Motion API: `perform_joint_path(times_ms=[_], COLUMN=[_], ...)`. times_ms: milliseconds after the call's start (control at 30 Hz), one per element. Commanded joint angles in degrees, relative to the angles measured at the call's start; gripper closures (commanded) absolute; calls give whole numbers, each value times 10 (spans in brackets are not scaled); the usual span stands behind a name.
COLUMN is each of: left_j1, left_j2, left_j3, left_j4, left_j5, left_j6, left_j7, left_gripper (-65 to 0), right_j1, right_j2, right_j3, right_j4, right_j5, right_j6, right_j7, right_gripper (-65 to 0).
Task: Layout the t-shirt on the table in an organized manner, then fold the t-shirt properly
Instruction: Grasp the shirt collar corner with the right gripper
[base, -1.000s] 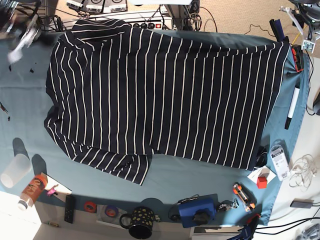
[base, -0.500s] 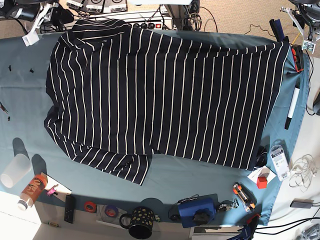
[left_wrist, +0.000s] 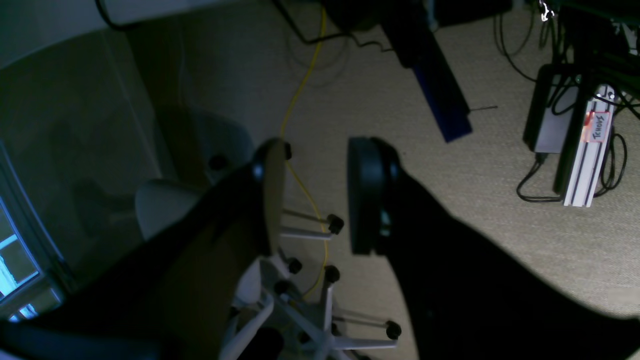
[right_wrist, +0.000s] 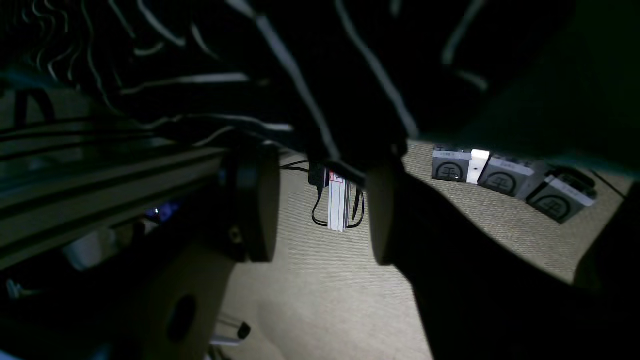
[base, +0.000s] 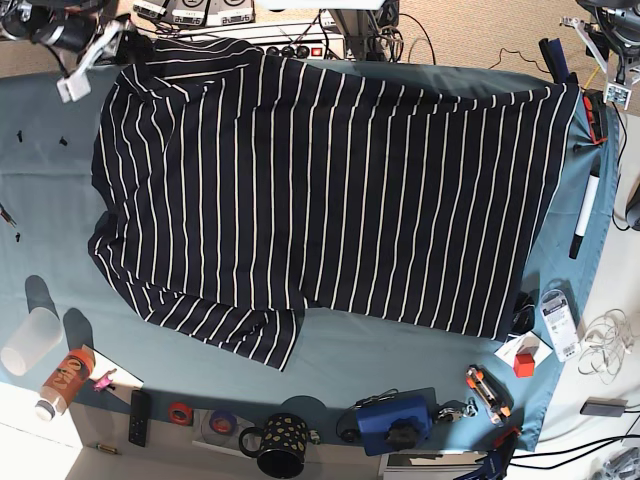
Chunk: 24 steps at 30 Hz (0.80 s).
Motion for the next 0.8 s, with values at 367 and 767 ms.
perform_joint_path(times_ms=[367,767], left_j1=[5,5], left_j2=[-6,-6], left_j3=[-5,-5], left_j4=[9,9], left_j5=[5,3], left_j6=[5,6], left_j7=[-14,-14], left_gripper=[-220,-220], right_j1=[27,61], right_j2=[6,-2], right_j3=[5,-127], right_j4=[4,-6], right_j5=[-59,-135], right_j6=[1,1], right_j7=[4,23], right_gripper=[-281,-280])
